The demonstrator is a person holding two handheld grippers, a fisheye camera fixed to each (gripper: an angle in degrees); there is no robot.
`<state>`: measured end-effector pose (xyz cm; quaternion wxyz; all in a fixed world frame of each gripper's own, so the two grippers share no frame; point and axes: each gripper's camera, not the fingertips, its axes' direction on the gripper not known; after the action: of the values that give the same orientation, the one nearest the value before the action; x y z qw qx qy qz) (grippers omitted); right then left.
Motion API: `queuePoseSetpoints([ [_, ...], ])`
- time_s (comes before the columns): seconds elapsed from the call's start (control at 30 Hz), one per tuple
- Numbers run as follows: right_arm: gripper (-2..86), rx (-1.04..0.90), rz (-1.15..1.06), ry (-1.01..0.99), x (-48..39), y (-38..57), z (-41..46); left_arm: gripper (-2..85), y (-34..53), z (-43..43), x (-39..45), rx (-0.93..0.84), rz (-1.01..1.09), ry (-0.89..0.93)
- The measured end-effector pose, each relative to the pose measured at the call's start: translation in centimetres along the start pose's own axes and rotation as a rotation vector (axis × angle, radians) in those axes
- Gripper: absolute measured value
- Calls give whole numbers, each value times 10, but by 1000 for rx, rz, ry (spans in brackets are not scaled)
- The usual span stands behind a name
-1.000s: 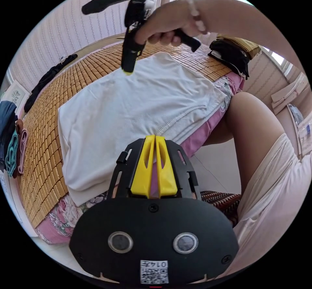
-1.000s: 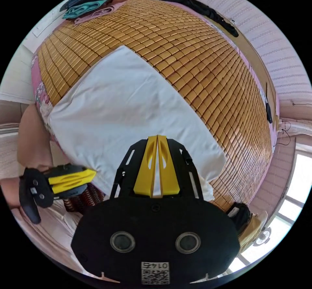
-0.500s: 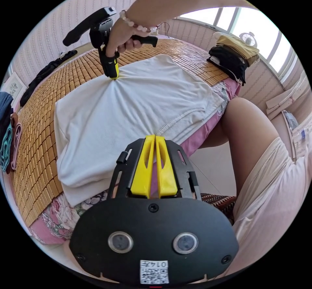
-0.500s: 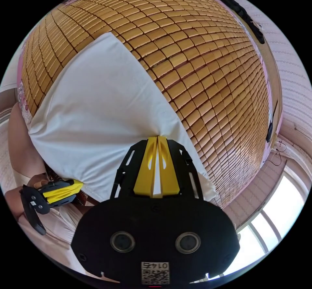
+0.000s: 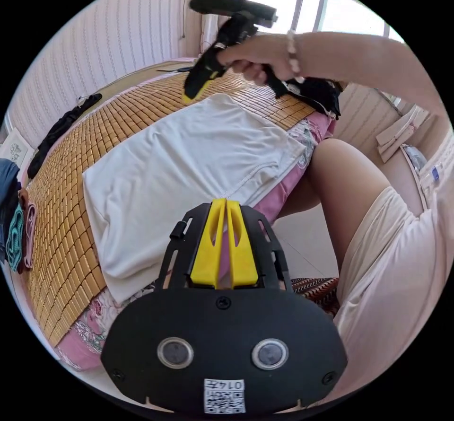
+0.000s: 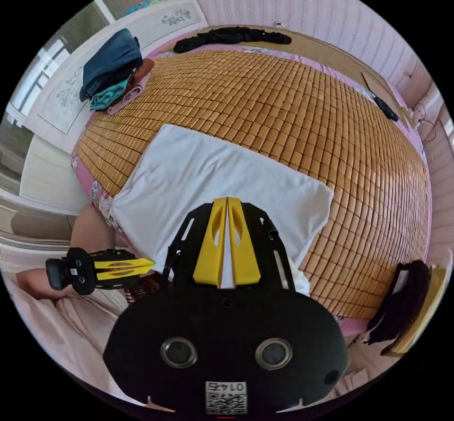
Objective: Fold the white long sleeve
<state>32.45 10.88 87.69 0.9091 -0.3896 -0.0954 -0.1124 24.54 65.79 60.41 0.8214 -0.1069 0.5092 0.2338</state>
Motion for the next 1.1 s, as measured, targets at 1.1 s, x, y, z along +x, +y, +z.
queuePoseSetpoints([
  [1.1, 133, 340, 598, -684, 363, 313, 8, -3, -140, 74, 78, -42, 148, 136],
])
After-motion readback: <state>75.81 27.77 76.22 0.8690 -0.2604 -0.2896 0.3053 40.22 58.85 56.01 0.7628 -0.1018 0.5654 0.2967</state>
